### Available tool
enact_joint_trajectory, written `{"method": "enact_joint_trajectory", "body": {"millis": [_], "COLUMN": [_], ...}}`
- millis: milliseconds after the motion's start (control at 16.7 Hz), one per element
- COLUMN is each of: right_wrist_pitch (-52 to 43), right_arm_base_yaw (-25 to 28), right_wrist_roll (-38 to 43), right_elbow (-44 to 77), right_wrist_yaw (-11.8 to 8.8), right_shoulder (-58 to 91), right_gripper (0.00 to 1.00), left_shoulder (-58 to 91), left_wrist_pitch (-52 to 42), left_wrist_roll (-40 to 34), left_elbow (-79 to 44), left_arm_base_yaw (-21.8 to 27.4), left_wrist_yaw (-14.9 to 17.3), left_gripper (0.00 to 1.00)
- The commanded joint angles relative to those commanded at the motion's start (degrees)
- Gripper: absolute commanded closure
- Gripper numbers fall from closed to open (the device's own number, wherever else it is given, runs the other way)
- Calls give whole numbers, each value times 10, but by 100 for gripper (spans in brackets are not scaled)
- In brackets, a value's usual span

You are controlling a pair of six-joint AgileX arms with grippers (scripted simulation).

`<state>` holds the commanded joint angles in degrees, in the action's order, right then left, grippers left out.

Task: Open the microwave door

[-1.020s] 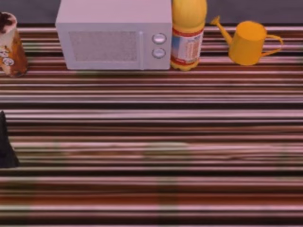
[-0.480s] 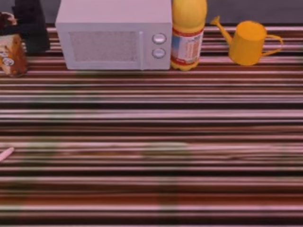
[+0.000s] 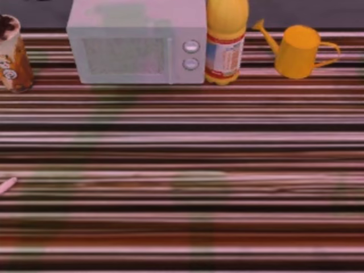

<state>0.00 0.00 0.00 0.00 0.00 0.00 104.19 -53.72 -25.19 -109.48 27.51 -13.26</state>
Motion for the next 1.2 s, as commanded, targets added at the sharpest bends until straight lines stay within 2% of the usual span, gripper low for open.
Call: {"method": "enact_joint_trajectory", "body": {"millis": [300,540,900,1200], "right_wrist_pitch": [0,0,0,0], "right_arm_base_yaw": [0,0,0,0], "right_wrist_roll": [0,0,0,0], "right_elbow": [0,0,0,0], "right_wrist_yaw": [0,0,0,0], "right_shoulder": [0,0,0,0], "right_gripper": [0,0,0,0], "left_shoulder": [182,234,240,289], "left_wrist_pitch": [-101,-133,-122,-33], "left_wrist_roll": [-39,-49,-45,-28], "left_elbow": [-162,-211,-206,-175], "left_arm_base_yaw": [46,60,55,37], "left_wrist_yaw": [-24,-31,-29,-20], "left_gripper": [0,0,0,0]}}
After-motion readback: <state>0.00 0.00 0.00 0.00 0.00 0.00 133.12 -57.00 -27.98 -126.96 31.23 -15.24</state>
